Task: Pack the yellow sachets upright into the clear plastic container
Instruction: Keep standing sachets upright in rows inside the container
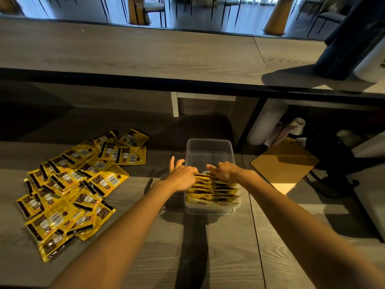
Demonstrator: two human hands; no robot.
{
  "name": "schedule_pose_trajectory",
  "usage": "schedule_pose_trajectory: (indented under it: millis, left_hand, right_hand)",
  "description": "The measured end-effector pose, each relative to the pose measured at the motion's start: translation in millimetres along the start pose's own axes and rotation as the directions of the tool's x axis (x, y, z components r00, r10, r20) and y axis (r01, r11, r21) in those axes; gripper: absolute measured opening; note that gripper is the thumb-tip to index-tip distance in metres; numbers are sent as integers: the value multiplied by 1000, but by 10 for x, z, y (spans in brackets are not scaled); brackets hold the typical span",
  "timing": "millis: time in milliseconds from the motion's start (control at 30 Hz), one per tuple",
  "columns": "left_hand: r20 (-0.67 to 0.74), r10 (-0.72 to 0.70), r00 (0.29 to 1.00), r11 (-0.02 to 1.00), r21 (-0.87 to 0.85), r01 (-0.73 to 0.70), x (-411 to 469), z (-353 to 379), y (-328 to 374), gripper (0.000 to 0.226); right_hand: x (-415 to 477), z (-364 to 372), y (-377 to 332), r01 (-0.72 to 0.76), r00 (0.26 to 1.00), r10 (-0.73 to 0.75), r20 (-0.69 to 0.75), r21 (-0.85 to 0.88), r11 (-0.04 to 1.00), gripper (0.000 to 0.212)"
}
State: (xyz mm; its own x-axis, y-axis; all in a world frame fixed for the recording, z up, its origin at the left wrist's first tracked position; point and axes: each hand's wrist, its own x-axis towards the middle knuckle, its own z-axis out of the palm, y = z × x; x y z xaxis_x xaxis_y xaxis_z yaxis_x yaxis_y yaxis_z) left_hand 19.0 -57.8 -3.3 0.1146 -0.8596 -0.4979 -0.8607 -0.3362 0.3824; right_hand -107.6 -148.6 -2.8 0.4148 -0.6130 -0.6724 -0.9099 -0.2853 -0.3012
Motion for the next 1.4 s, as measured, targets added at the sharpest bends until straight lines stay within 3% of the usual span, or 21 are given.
schedule_pose_trajectory:
  millis: [200, 367, 600, 767, 867, 1033, 1200, 1300, 1400]
  left_hand:
    - [14, 14, 1000, 999, -47, -13, -17, -8, 1, 48]
    - [-38, 17, 999, 990, -137, -22, -46, -81, 37, 57]
    - [-197, 15, 980, 974, -219, -59, -108, -189, 19, 49]
    - [-444, -107, 889, 973, -231, 2, -251, -385, -188, 37]
    - [-557, -238, 796, 955, -284, 87, -478, -433, -457, 34]
    - [-546, -472, 692, 878, -363, 313, -877, -198, -1112, 31]
    - [-267, -677, 686, 735, -289, 613, -1241, 318, -1765, 67]
    - [-186, -730, 657, 680, -292, 673, -1338, 477, -1965, 78]
    - [-149, -760, 633, 643, -309, 700, -1348, 533, -2089, 89]
  right_hand:
    - [15, 2, 22, 32, 999, -32, 13, -11, 999, 61]
    - [14, 16, 87, 119, 986, -108, -127, 78, 990, 57]
    - [-29, -1, 58, 193, 948, -161, -275, 94, 977, 44]
    - [-194, 23, -360, 350, 811, -312, -495, -19, 937, 26]
    - [-294, 178, -819, 465, 732, -434, -526, -80, 881, 31]
    - [-257, 724, -1453, 565, 754, -580, -309, -145, 812, 39]
    - [-38, 1434, -1847, 614, 772, -634, 50, -319, 722, 54]
    - [33, 1622, -2018, 613, 785, -592, 182, -370, 698, 75]
    - [47, 1667, -2151, 625, 778, -557, 290, -440, 645, 79]
